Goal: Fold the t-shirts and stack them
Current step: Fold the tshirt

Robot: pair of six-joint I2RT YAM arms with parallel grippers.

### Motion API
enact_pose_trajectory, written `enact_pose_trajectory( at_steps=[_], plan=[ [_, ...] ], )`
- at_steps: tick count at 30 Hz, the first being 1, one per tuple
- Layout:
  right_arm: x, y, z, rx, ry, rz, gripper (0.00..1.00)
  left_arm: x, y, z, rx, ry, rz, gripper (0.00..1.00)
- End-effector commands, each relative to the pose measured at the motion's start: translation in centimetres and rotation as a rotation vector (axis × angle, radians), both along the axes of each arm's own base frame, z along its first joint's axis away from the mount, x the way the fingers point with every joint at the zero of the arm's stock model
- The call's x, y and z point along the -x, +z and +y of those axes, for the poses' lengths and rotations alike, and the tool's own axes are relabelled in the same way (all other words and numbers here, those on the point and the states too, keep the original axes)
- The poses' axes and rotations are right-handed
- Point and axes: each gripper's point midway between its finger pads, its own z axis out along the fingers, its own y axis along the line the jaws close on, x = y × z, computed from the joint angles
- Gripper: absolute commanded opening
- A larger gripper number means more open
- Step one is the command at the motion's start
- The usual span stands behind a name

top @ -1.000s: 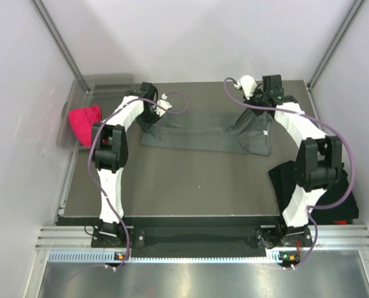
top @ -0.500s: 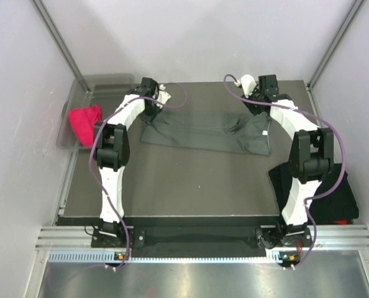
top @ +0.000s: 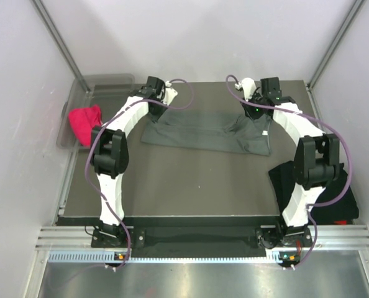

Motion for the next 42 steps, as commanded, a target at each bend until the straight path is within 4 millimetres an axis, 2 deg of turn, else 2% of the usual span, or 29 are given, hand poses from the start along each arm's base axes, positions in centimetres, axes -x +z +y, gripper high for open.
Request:
enact_pose_trajectory(
  at_steps=[1, 6, 10, 11, 12, 13, 16, 17, 20, 21, 22, 24, 28, 31, 33, 35, 36, 37, 39, 40, 41, 42],
  plan=[
    [1.8, -3.5, 1.1, -0.012, 0.06, 0.138, 0.25, 1.9, -3.7, -0.5, 0.019, 0.004, 0.125, 0.27],
    [2.2, -5.2, 2.1, -0.025, 0.1, 0.187, 0.24, 3.5, -5.6, 0.1, 0.026, 0.025, 0.162, 0.25],
    [2.4, -5.8, 3.9, -0.045, 0.148, 0.216, 0.24, 4.8, -6.8, 0.8, 0.018, 0.048, 0.201, 0.24],
    [2.4, -6.5, 4.2, -0.044, 0.153, 0.232, 0.24, 5.1, -7.1, 1.0, 0.018, 0.05, 0.212, 0.24],
    [2.1, -6.3, 4.5, -0.048, 0.158, 0.227, 0.24, 5.3, -7.3, 1.0, 0.019, 0.051, 0.217, 0.23],
    [2.3, -7.1, 5.0, -0.046, 0.168, 0.252, 0.24, 5.5, -7.4, 1.1, 0.015, 0.053, 0.221, 0.23],
    [1.9, -7.5, 5.9, -0.056, 0.181, 0.266, 0.24, 5.6, -7.6, 1.4, 0.01, 0.061, 0.216, 0.23],
    [1.9, -8.2, 6.1, -0.057, 0.183, 0.283, 0.24, 5.7, -7.6, 1.4, 0.008, 0.062, 0.217, 0.23],
    [0.9, -9.0, 6.9, -0.066, 0.184, 0.292, 0.24, 6.0, -8.0, 1.7, 0.001, 0.07, 0.225, 0.23],
    [-0.1, -8.2, 7.1, -0.071, 0.182, 0.27, 0.24, 6.2, -8.3, 2.0, -0.003, 0.073, 0.234, 0.22],
    [-0.4, -8.3, 7.3, -0.075, 0.176, 0.275, 0.24, 6.3, -8.4, 2.0, -0.002, 0.076, 0.234, 0.22],
    [-1.4, -9.1, 7.1, -0.066, 0.155, 0.282, 0.24, 6.7, -8.5, 2.2, -0.005, 0.081, 0.242, 0.22],
    [-3.3, -8.3, 6.8, -0.063, 0.102, 0.256, 0.24, 6.8, -8.3, 3.0, -0.018, 0.098, 0.232, 0.22],
    [-3.5, -7.5, 5.9, -0.049, 0.068, 0.233, 0.24, 6.9, -7.2, 3.1, -0.01, 0.103, 0.216, 0.22],
    [-3.3, -7.1, 5.3, -0.058, 0.06, 0.229, 0.25, 7.2, -5.5, 2.7, 0.016, 0.078, 0.189, 0.26],
    [-3.2, -5.4, 4.3, -0.073, 0.047, 0.2, 0.25, 7.2, -4.1, 2.4, 0.033, 0.027, 0.154, 0.34],
    [-2.7, -5.3, 3.8, -0.081, 0.043, 0.208, 0.25, 7.6, -2.7, 2.1, 0.052, -0.002, 0.125, 0.37],
    [-2.4, -3.7, 3.6, -0.091, 0.043, 0.183, 0.25, 7.7, -1.9, 1.7, 0.064, -0.056, 0.109, 0.39],
    [-1.3, -3.4, 3.1, -0.097, 0.042, 0.188, 0.26, 8.4, -0.6, 1.6, 0.058, -0.126, 0.089, 0.46],
    [-0.8, -1.8, 2.8, -0.099, 0.044, 0.159, 0.26, 8.5, -0.4, 1.7, 0.029, -0.182, 0.083, 0.47],
    [-0.3, -1.4, 2.8, -0.098, 0.047, 0.155, 0.27, 8.7, -0.5, 1.9, 0.009, -0.212, 0.087, 0.48],
    [0.4, -1.8, 2.4, -0.087, 0.046, 0.166, 0.27, 9.2, -0.8, 2.2, -0.012, -0.237, 0.106, 0.48]
  ],
)
